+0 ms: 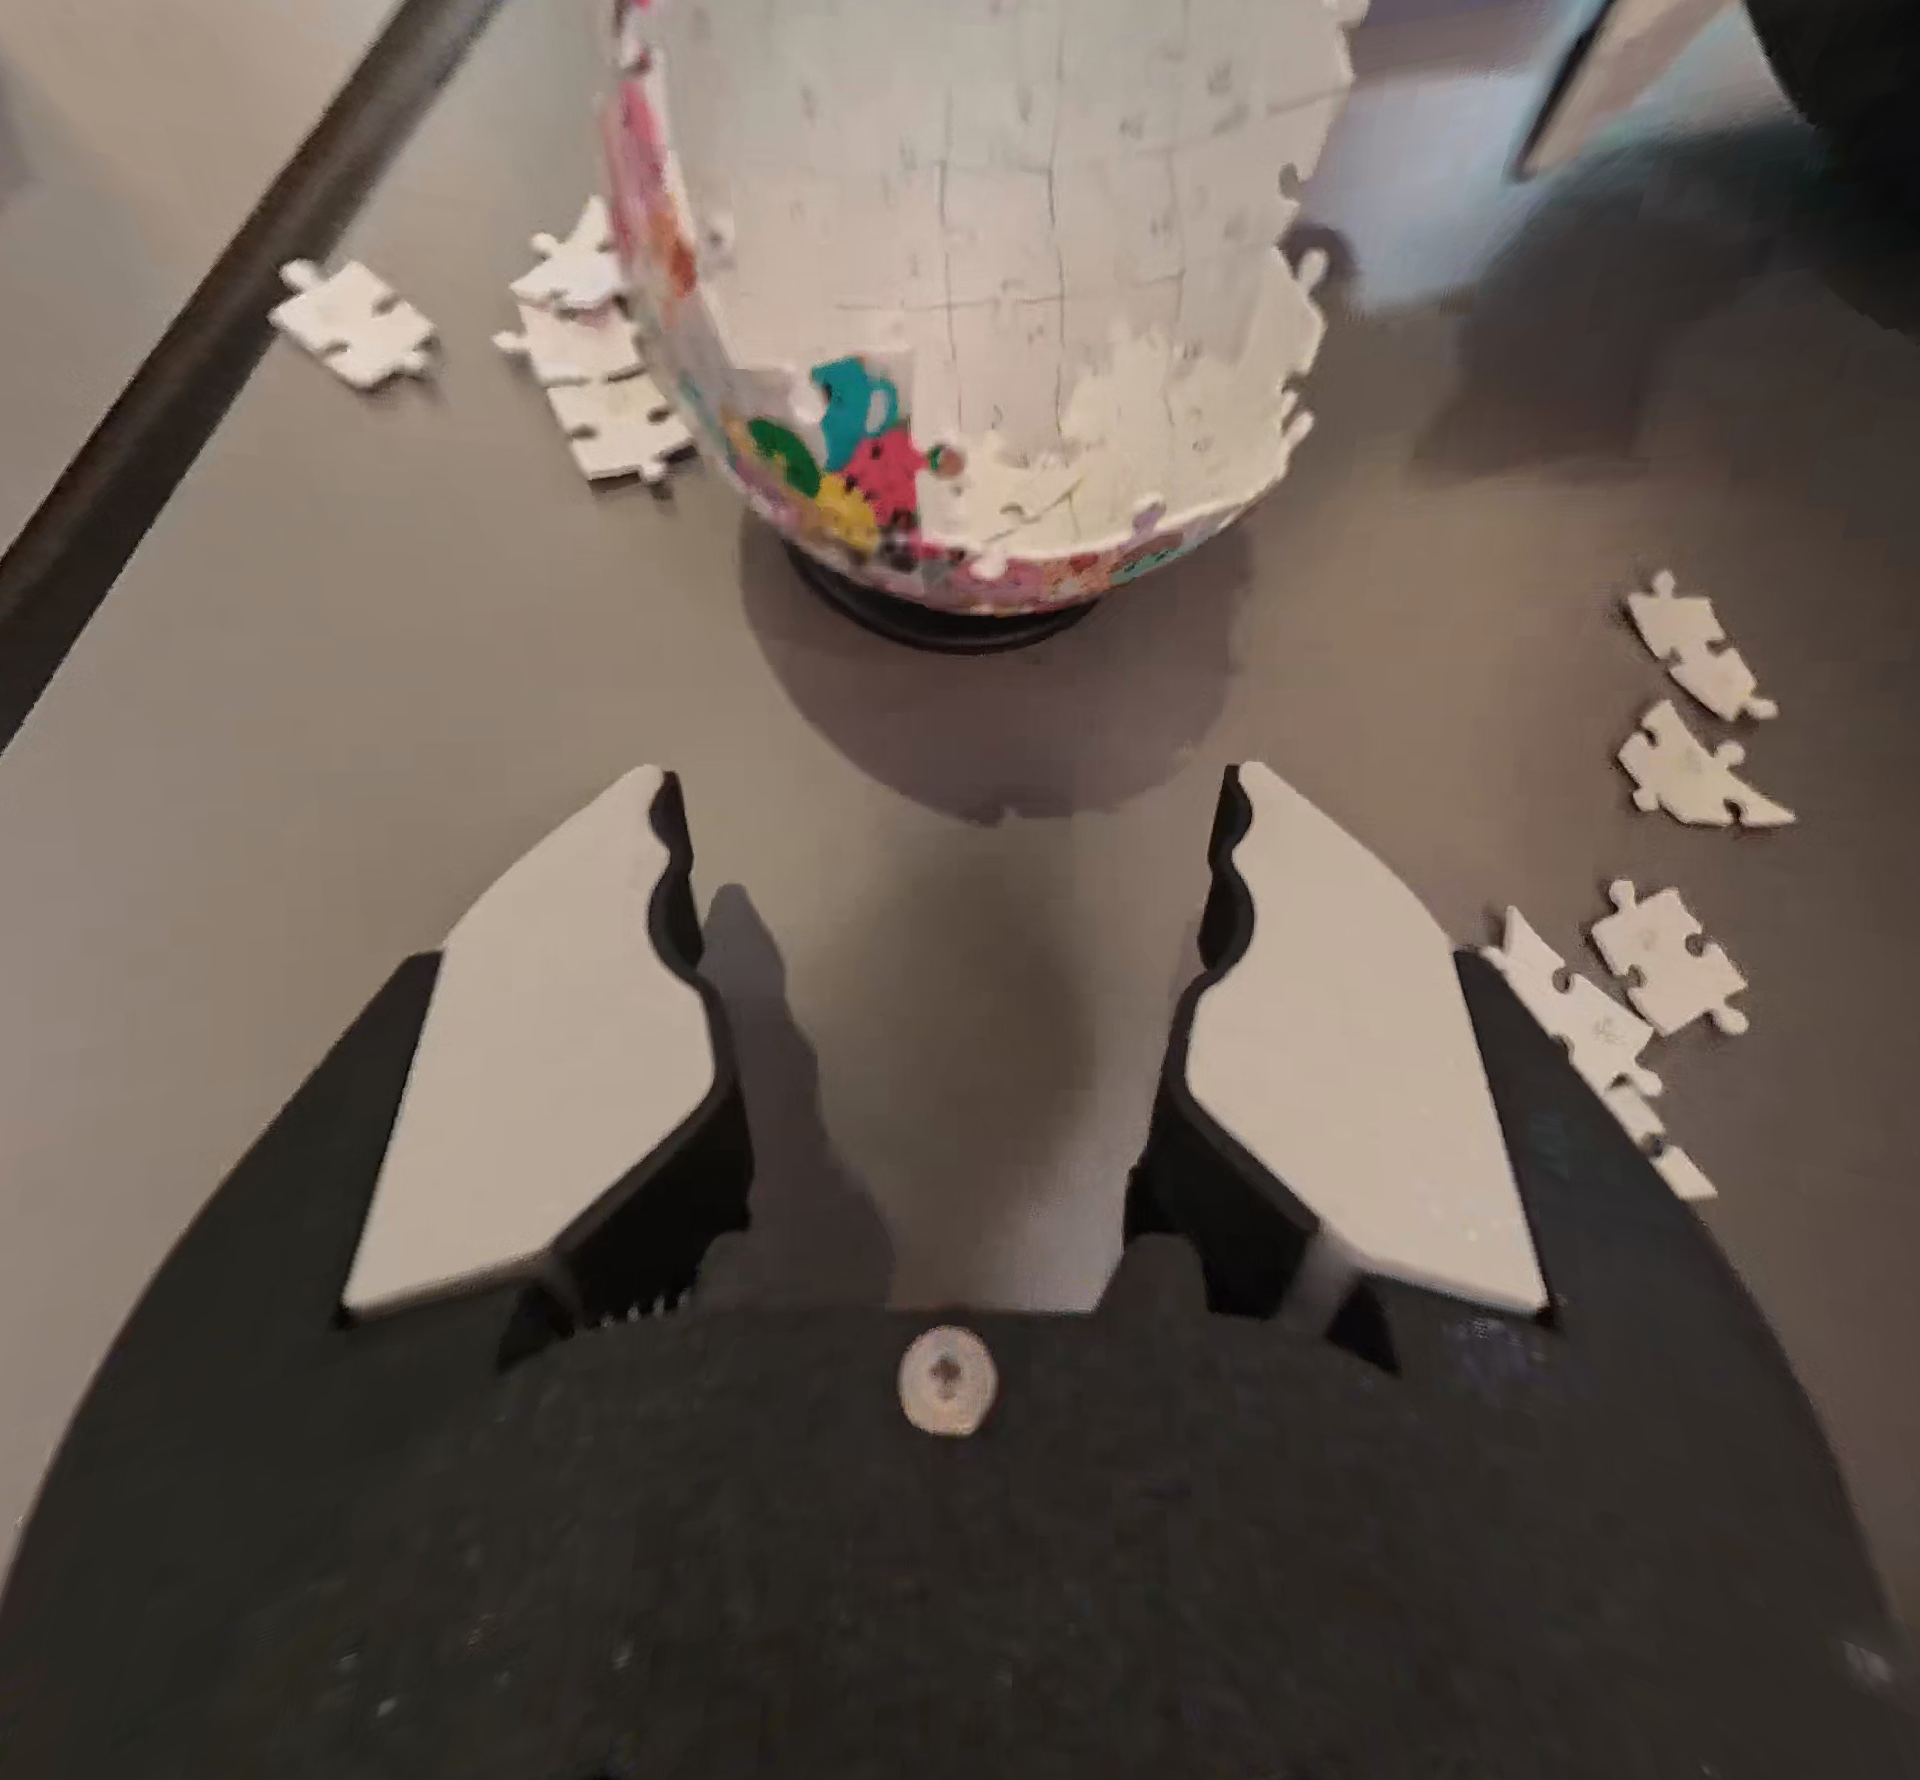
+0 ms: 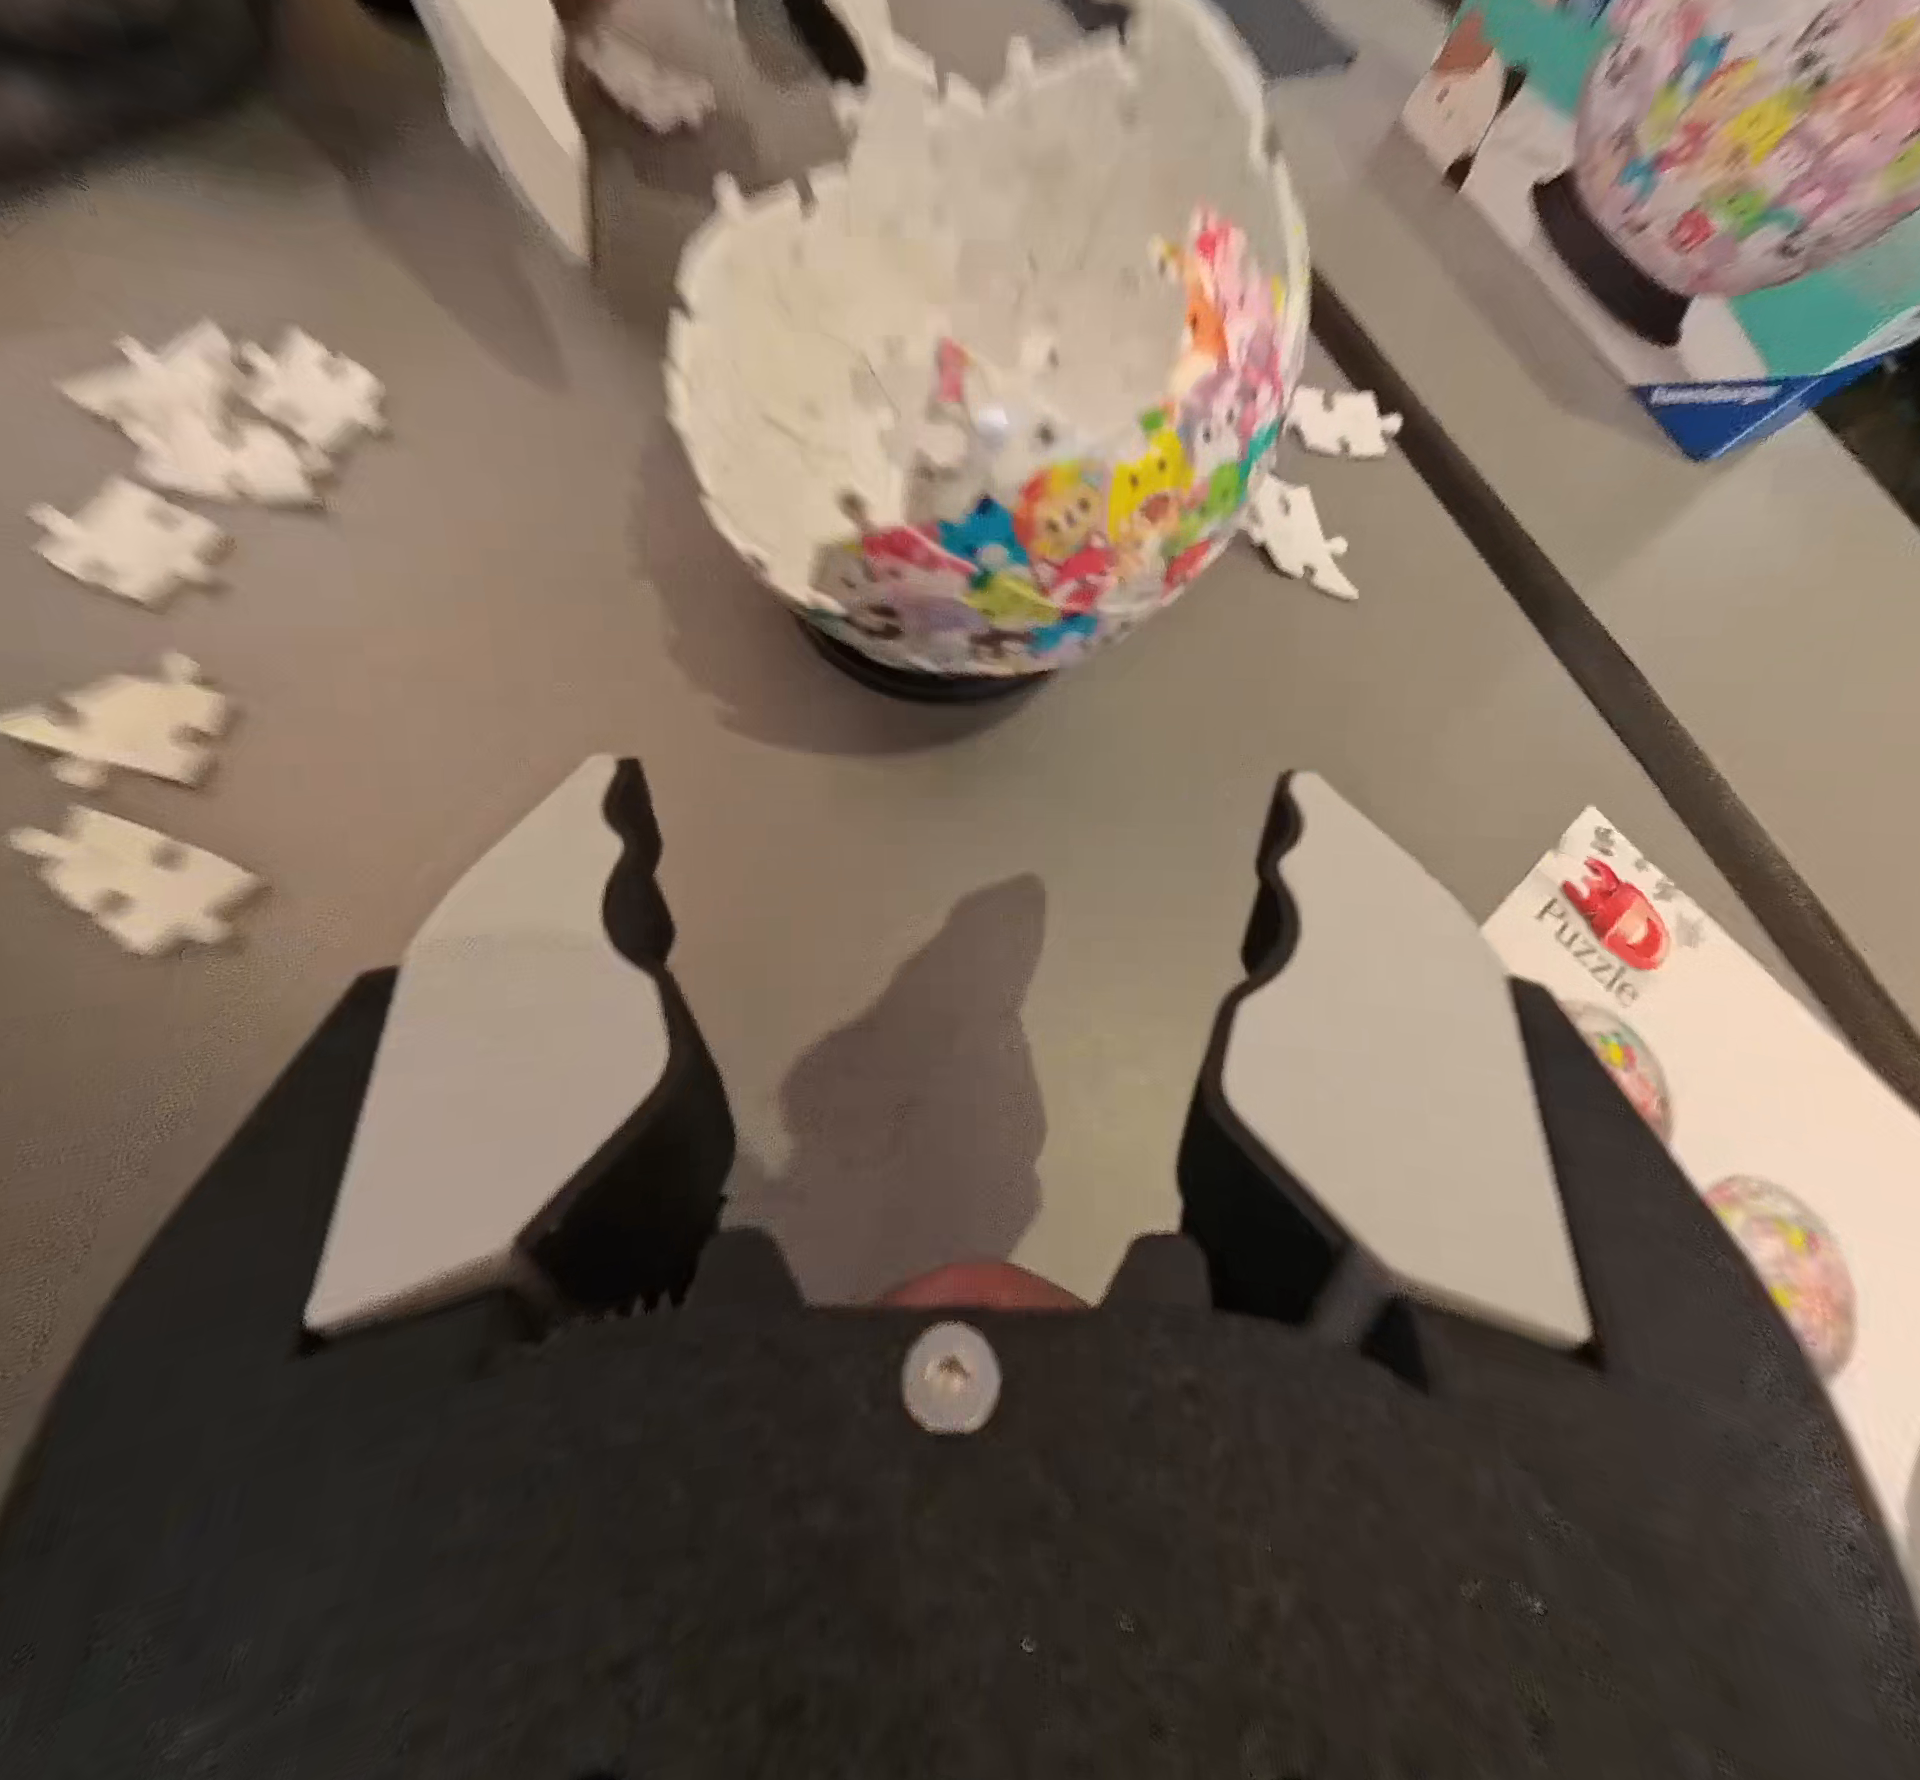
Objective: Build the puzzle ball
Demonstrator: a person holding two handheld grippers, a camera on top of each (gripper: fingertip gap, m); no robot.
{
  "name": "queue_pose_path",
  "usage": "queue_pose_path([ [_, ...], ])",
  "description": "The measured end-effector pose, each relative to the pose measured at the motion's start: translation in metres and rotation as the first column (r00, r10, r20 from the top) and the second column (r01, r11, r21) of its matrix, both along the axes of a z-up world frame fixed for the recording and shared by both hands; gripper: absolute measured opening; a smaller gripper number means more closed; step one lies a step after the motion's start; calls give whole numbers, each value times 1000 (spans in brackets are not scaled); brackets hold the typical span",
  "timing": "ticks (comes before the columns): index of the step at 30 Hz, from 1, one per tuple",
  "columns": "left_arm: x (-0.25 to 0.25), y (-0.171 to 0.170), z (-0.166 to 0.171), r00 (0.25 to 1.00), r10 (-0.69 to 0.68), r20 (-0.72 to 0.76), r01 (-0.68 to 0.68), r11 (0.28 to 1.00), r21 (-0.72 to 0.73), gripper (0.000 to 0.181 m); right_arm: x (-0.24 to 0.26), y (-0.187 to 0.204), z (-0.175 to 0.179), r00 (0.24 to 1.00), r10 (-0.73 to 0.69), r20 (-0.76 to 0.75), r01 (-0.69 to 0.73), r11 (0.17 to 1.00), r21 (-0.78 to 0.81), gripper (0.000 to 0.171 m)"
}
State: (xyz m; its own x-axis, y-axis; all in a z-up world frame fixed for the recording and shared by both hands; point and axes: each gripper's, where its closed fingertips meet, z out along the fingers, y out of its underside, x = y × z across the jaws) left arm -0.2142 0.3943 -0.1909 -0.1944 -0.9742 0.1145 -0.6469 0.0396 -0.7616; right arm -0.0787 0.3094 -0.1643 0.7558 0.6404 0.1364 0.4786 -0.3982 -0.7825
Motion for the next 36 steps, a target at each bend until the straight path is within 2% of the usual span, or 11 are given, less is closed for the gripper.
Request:
queue_pose_path([
  [3, 11, 6, -6, 995, -77, -70, 87, 984, 158, 94, 1, 19, -23, 990, 103, 99, -98, 994, -55, 114],
  [6, 19, 15, -16, 982, -116, -148, 158, 939, 307, 95, -11, 30, -27, 969, 215, 124, -204, 975, -93, 113],
  [10, 32, 8, -17, 968, -185, -168, 233, 912, 337, 93, -14, 38, -29, 950, 297, 97, -284, 950, -129, 108],
  [15, 44, 12, -15, 966, -209, -150, 253, 874, 415, 94, -16, 42, -34, 935, 347, 74, -333, 931, -150, 107],
  [29, 51, 15, -16, 970, -199, -141, 242, 870, 429, 90, -20, 56, -44, 931, 348, 110, -326, 929, -177, 99],
  [36, 53, 19, -8, 977, -175, -119, 211, 845, 490, 90, -17, 61, -34, 926, 329, 182, -307, 941, -139, 97],
])
